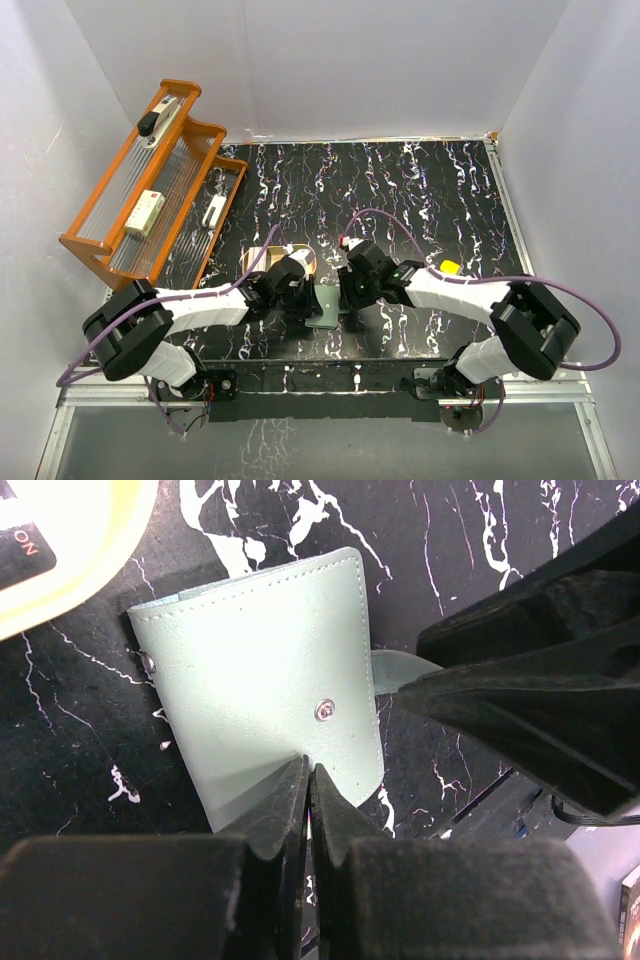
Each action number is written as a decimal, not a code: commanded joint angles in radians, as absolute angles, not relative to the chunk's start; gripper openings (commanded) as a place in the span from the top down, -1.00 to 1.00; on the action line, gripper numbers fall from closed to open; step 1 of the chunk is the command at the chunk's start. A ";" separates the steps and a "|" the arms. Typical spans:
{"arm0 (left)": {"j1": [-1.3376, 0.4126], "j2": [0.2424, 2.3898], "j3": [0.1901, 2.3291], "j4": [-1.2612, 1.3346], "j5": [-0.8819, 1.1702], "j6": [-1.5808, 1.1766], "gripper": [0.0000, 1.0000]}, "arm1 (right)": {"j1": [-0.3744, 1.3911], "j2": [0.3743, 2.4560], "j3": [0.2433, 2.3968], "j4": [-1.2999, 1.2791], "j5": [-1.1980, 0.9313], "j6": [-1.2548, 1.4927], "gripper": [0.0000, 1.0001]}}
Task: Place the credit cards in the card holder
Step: Close the card holder at the center of the board.
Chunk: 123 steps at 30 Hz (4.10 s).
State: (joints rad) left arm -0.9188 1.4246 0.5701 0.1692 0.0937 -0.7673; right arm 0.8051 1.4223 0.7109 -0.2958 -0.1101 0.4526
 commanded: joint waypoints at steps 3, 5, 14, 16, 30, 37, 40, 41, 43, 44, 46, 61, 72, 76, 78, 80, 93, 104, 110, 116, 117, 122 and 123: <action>-0.927 1.431 0.546 0.197 0.045 -0.824 1.00 | 0.811 1.296 0.702 -0.300 -0.043 0.629 0.57; -0.927 1.428 0.534 0.213 0.042 -0.847 1.00 | 0.811 1.276 0.682 -0.279 -0.057 0.664 0.58; -0.966 1.484 0.562 0.197 -0.004 -0.913 1.00 | 0.817 1.254 0.667 -0.302 0.001 0.704 0.45; -0.978 1.513 0.578 0.191 0.000 -0.930 1.00 | 0.818 1.247 0.670 -0.316 0.006 0.692 0.44; -1.000 1.540 0.590 0.183 -0.009 -0.983 1.00 | 0.817 1.234 0.738 -0.498 0.151 0.582 0.35; -1.000 1.556 0.603 0.179 0.000 -0.986 1.00 | 0.817 1.243 0.743 -0.485 0.117 0.566 0.37; -1.000 1.552 0.601 0.173 -0.001 -0.987 1.00 | 0.818 1.245 0.733 -0.468 0.102 0.578 0.49; -1.000 1.548 0.599 0.174 0.000 -0.988 1.00 | 0.818 1.248 0.730 -0.461 0.093 0.580 0.49; -1.000 1.542 0.595 0.178 -0.002 -0.992 1.00 | 0.818 1.257 0.724 -0.450 0.081 0.583 0.49; -1.001 1.540 0.595 0.179 0.000 -0.992 1.00 | 0.818 1.261 0.723 -0.444 0.079 0.584 0.50; -1.000 1.541 0.597 0.184 0.002 -0.992 1.00 | 0.818 1.268 0.723 -0.441 0.077 0.584 0.58; -1.000 1.542 0.585 0.214 0.017 -1.004 1.00 | 0.818 1.316 0.728 -0.285 -0.018 0.663 1.00; -1.000 1.529 0.578 0.236 0.028 -1.021 1.00 | 0.817 1.368 0.737 -0.217 -0.019 0.676 1.00; -1.002 1.534 0.575 0.251 0.034 -1.027 0.99 | 0.818 1.383 0.736 -0.215 -0.025 0.676 1.00; -1.001 1.535 0.573 0.259 0.035 -1.028 0.98 | 0.817 1.384 0.730 -0.212 -0.023 0.678 1.00; -1.002 1.541 0.574 0.264 0.039 -1.029 0.98 | 0.818 1.383 0.731 -0.213 -0.021 0.676 1.00; -1.001 1.551 0.580 0.255 0.034 -1.026 0.97 | 0.818 1.393 0.760 -0.227 -0.018 0.671 1.00; -1.002 1.546 0.574 0.254 0.026 -1.028 0.96 | 0.818 1.420 0.749 -0.225 -0.033 0.670 1.00; -1.002 1.546 0.568 0.260 0.026 -1.027 0.95 | 0.817 1.450 0.759 -0.222 -0.053 0.672 1.00; -1.003 1.540 0.568 0.255 0.020 -1.024 0.94 | 0.818 1.460 0.758 -0.212 -0.064 0.680 1.00; -1.003 1.540 0.568 0.253 0.019 -1.025 0.94 | 0.818 1.461 0.755 -0.211 -0.066 0.684 1.00; -1.003 1.538 0.568 0.247 0.021 -1.025 0.94 | 0.819 1.453 0.729 -0.202 -0.074 0.698 1.00; -1.003 1.536 0.569 0.245 0.019 -1.025 0.94 | 0.819 1.449 0.732 -0.206 -0.073 0.698 1.00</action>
State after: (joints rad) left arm -0.9905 1.5330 0.5926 0.3157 0.0296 -1.0378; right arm 0.8108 1.4578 0.7307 -0.2237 -0.0574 0.6868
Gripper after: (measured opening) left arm 0.027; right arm 0.007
